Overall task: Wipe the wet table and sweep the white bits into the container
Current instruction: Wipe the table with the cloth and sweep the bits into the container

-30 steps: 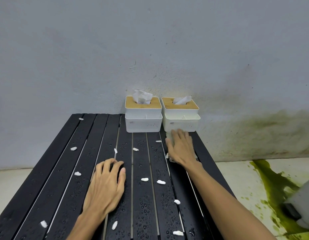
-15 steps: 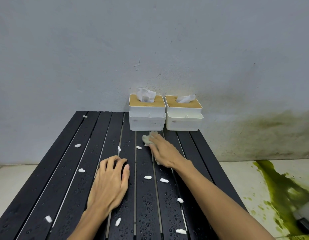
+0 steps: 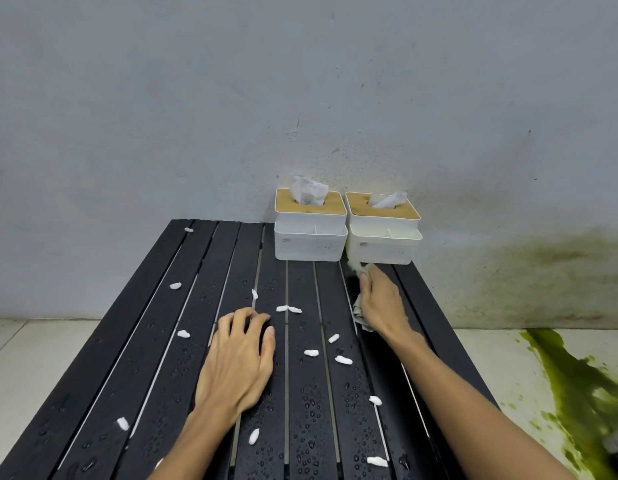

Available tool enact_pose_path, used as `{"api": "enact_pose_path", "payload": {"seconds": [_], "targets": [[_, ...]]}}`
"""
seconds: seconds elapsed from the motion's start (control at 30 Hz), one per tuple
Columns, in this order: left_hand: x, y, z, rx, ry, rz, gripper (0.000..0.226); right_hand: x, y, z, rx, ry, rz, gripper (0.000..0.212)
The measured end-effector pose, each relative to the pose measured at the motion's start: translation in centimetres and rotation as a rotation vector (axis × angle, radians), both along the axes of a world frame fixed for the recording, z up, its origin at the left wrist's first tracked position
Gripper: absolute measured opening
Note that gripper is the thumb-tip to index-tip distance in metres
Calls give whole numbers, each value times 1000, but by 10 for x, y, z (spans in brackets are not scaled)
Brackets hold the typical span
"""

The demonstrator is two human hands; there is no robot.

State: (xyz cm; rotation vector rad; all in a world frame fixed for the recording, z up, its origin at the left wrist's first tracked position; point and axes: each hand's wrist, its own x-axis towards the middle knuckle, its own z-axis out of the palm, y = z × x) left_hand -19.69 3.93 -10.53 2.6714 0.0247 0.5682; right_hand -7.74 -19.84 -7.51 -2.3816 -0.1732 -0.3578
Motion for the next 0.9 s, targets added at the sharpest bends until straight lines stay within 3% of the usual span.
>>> {"api": "enact_pose_path", "payload": {"seconds": [0.07, 0.23, 0.6, 0.67, 0.77, 0.9], "targets": [[0, 0, 0, -2, -7, 3, 41, 12, 14, -15, -178, -4, 53, 31], [0, -1, 1, -6, -16, 7, 43, 26, 64, -12, -293, -10, 271, 38], [4, -3, -2, -107, -33, 80, 54, -7, 67, -2, -305, 56, 809, 48], [5, -4, -1, -118, -35, 86, 54, -18, 61, 1, -193, 77, 770, 46], [3, -5, 0, -128, -45, 84, 55, -21, 65, 14, 79, 93, 485, 38], [2, -4, 2, -113, -42, 76, 56, 6, 89, 23, 78, -6, 312, 34]]}}
